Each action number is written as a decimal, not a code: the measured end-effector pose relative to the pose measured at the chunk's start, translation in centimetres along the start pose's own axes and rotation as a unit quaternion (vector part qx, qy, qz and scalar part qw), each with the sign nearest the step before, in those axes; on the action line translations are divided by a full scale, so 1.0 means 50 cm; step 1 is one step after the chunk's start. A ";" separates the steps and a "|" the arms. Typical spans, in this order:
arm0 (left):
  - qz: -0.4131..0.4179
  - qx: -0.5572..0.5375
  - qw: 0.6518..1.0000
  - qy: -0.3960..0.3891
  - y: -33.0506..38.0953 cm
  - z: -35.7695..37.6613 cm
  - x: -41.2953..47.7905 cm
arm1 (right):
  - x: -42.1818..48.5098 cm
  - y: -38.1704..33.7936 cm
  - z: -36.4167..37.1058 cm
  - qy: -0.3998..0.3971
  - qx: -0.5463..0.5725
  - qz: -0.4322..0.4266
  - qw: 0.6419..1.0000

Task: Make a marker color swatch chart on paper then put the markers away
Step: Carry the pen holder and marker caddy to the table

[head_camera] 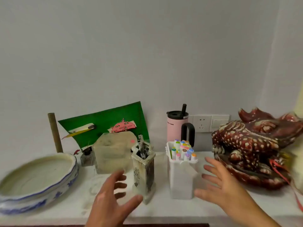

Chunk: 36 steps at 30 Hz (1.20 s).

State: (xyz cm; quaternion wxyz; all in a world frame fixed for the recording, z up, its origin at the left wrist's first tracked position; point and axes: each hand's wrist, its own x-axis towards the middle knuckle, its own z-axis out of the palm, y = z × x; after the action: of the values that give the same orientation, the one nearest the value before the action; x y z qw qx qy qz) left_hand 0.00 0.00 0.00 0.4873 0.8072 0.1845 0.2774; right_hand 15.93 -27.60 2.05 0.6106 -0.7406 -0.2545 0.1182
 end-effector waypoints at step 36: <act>0.148 0.069 0.985 -0.050 0.101 0.155 -0.202 | -0.309 0.087 -0.169 0.060 -0.013 -0.106 0.992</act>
State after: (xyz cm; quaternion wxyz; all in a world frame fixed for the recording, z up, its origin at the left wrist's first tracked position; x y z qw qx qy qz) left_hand -2.86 -13.36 -1.08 0.3925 0.8703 0.0565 0.2922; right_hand 8.05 -43.34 -2.30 0.6242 -0.7231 -0.2958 0.0048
